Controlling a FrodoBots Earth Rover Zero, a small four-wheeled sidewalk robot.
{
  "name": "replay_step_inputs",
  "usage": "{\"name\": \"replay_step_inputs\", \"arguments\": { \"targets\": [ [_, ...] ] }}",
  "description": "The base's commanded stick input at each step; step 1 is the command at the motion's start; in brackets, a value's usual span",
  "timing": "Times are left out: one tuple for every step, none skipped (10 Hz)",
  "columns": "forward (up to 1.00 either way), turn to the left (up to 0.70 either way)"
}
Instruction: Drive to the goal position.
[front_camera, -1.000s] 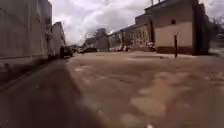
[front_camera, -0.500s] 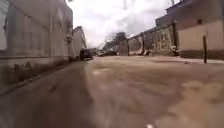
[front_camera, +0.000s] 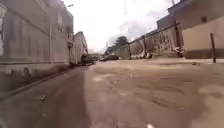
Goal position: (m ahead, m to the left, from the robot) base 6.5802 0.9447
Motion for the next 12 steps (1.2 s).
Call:
{"name": "replay_step_inputs", "arguments": {
  "targets": [
    [0.7, 0.04],
    [0.7, 0.04],
    [0.7, 0.04],
    [0.7, 0.04],
    [0.7, 0.04],
    [0.7, 0.04],
    [0.7, 0.04],
    [0.7, 0.04],
    [0.7, 0.04],
    [0.7, 0.04],
    [0.7, 0.04],
    [0.7, 0.04]
  ]
}}
